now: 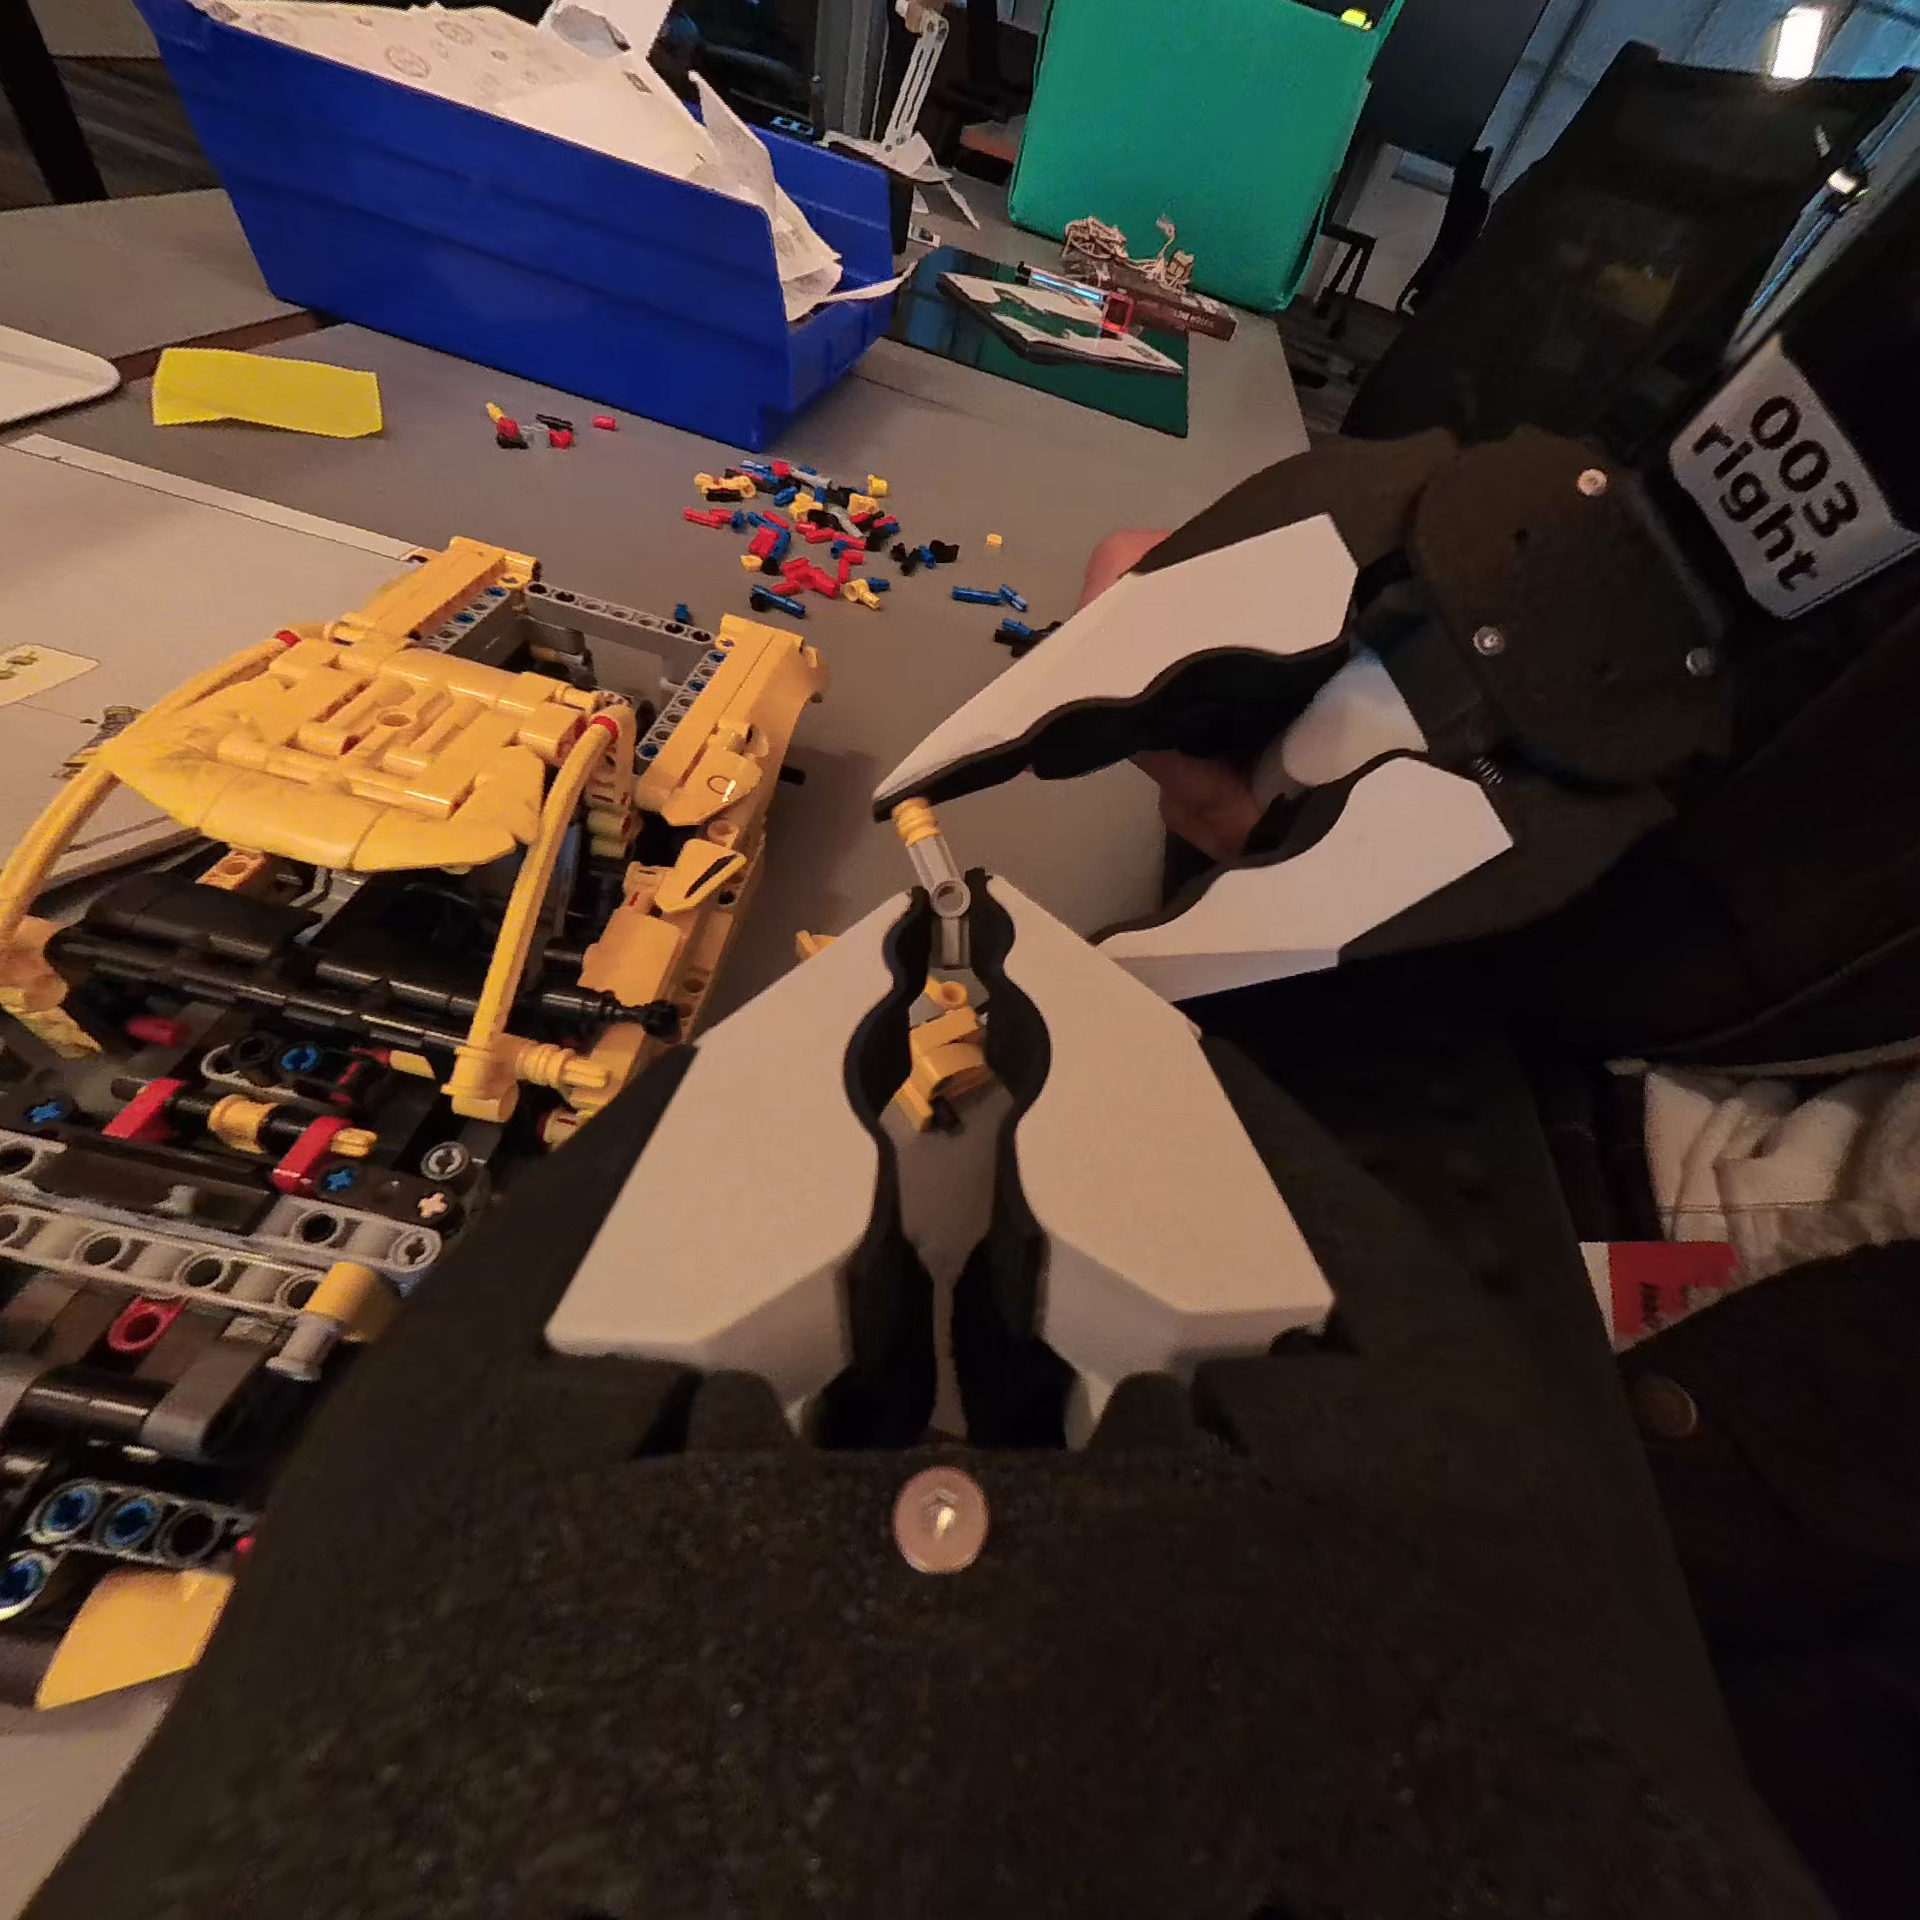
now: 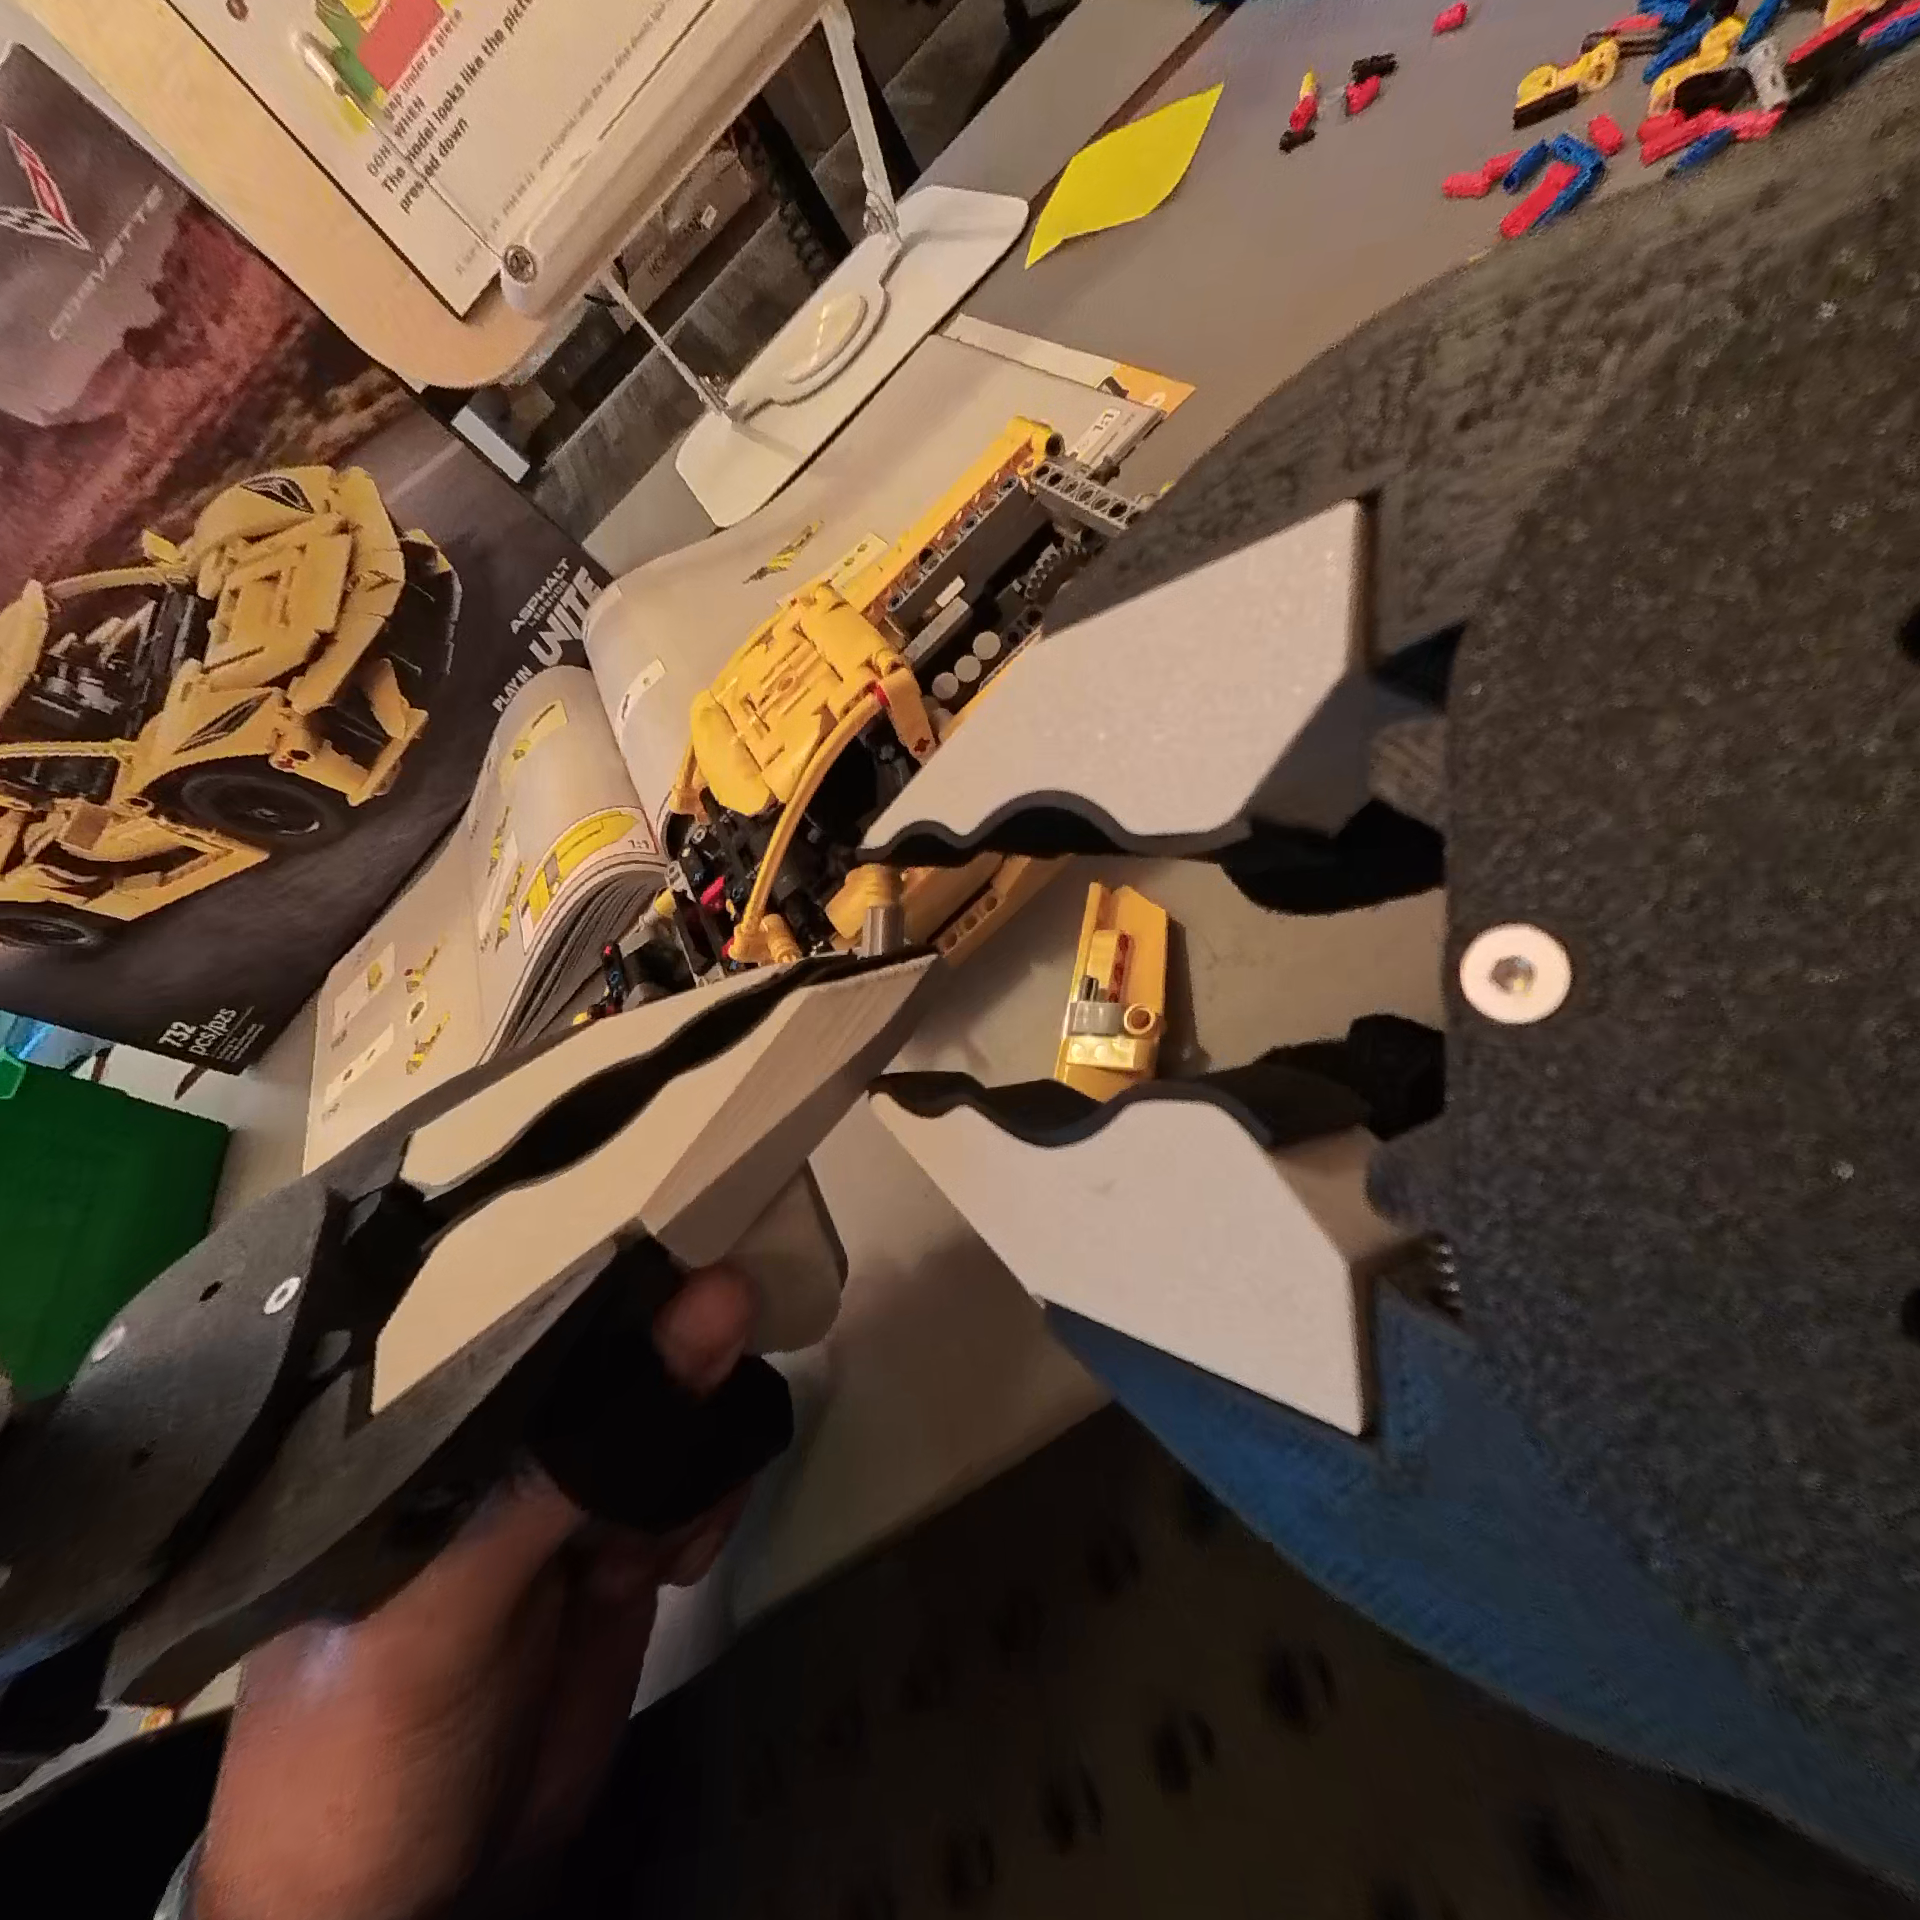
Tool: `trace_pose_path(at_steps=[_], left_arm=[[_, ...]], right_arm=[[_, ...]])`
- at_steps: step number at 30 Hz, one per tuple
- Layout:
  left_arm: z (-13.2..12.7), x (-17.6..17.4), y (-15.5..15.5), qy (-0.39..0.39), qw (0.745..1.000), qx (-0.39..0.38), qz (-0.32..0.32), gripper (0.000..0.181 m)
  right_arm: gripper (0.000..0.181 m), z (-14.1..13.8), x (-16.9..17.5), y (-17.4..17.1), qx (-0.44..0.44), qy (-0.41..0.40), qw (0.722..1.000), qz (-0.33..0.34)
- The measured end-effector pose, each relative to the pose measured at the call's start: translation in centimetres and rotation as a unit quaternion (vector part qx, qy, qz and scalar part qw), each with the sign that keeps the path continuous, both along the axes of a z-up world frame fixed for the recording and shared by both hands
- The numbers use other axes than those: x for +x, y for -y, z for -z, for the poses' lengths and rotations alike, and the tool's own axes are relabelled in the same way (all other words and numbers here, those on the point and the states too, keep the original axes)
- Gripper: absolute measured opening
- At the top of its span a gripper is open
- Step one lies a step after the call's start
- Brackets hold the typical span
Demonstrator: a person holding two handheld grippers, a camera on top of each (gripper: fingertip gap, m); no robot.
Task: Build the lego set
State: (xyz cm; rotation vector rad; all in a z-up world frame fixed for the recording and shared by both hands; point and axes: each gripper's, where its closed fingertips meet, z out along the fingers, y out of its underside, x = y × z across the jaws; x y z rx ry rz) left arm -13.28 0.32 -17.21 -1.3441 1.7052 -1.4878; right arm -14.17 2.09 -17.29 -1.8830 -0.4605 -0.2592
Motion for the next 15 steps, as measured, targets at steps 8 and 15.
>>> trace_pose_path(at_steps=[8,15], left_arm=[[-2.9,-1.0,-3.6,0.047,0.996,-0.017,-0.068,0.007],[-5.2,-2.4,-9.9,0.069,0.979,-0.087,-0.168,0.007]], right_arm=[[0.036,-5.8,5.0,0.6,0.02,-0.154,0.988,0.02],[0.043,-5.9,13.8,-2.7,-0.036,-0.32,0.945,0.059]])
